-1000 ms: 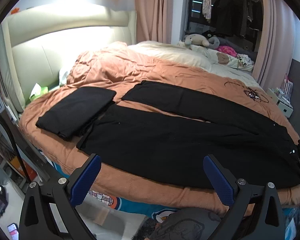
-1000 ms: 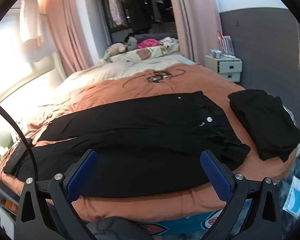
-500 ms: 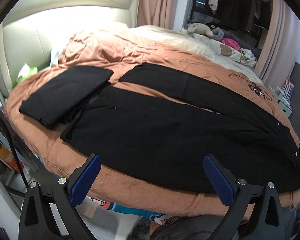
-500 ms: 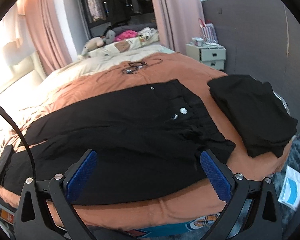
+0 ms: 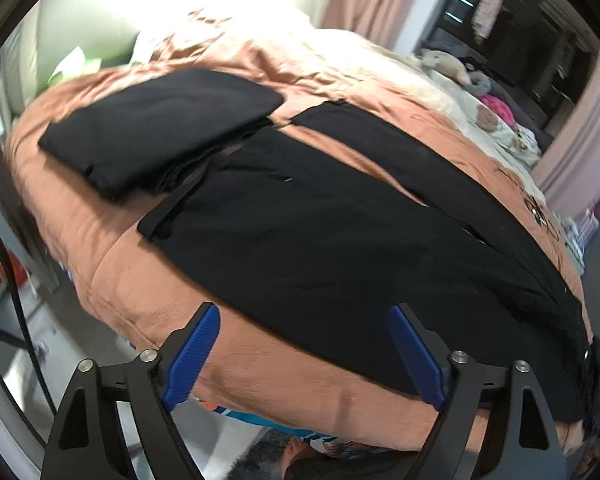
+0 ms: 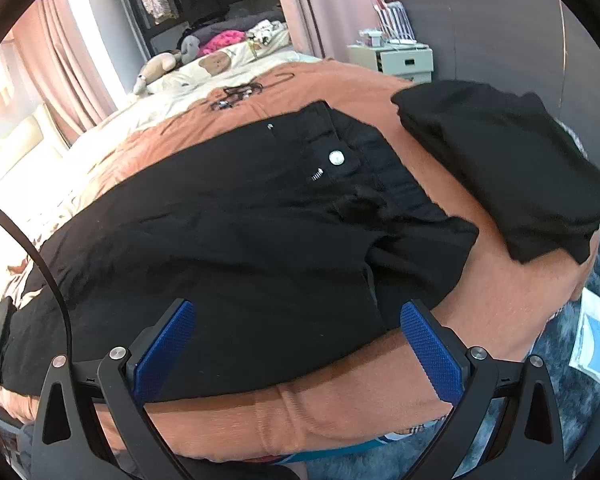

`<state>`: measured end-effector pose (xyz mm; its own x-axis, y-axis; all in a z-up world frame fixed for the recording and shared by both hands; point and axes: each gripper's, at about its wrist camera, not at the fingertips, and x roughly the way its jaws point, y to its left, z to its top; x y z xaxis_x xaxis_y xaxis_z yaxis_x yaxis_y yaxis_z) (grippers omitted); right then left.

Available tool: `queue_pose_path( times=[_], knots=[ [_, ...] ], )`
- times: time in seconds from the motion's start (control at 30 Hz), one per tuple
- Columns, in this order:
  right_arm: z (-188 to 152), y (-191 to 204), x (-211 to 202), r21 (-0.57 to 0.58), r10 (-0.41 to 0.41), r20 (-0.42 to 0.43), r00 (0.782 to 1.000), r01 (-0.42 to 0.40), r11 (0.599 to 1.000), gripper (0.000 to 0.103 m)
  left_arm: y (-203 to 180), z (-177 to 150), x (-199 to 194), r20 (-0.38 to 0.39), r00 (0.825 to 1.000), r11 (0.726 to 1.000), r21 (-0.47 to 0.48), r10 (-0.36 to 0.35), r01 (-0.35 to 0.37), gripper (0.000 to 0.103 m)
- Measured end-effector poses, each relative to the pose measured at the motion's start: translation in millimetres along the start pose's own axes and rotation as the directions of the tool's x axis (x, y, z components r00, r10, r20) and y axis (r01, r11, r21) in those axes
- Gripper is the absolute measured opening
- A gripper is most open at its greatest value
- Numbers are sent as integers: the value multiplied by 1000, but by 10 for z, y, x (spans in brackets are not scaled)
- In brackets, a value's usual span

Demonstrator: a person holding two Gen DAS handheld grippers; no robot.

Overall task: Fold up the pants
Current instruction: 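Close the left gripper on the trouser edge while the right gripper grips the waistband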

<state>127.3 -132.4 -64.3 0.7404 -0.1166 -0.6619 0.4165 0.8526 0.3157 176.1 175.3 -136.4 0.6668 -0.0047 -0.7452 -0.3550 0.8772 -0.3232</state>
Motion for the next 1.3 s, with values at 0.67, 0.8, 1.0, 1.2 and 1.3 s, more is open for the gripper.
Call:
queue_pose_path(
  times=[0.67, 0.8, 1.0, 1.2, 1.3],
  knots=[
    [-120, -749, 0, 176, 4, -76, 997, 9, 984, 82, 648, 269, 432, -32, 999, 981, -194, -30, 23, 72],
    [-178, -865, -88, 211, 6, -68, 998, 9, 977, 82, 670, 389, 514, -32, 999, 989, -151, -14, 9, 52],
    [-234, -980, -157, 282, 18, -39, 999, -7, 959, 82, 749, 457, 500, -18, 1000, 987, -163, -20, 17, 21],
    [-176, -1039, -90, 350, 76, 22, 997, -79, 934, 82, 701, 467, 501, -13, 1000, 987, -158, -6, 4, 18],
    [-103, -1094, 4, 390, 144, 57, 988, -155, 908, 82, 724, 462, 545, -29, 999, 982, -186, -25, 19, 19]
  ],
)
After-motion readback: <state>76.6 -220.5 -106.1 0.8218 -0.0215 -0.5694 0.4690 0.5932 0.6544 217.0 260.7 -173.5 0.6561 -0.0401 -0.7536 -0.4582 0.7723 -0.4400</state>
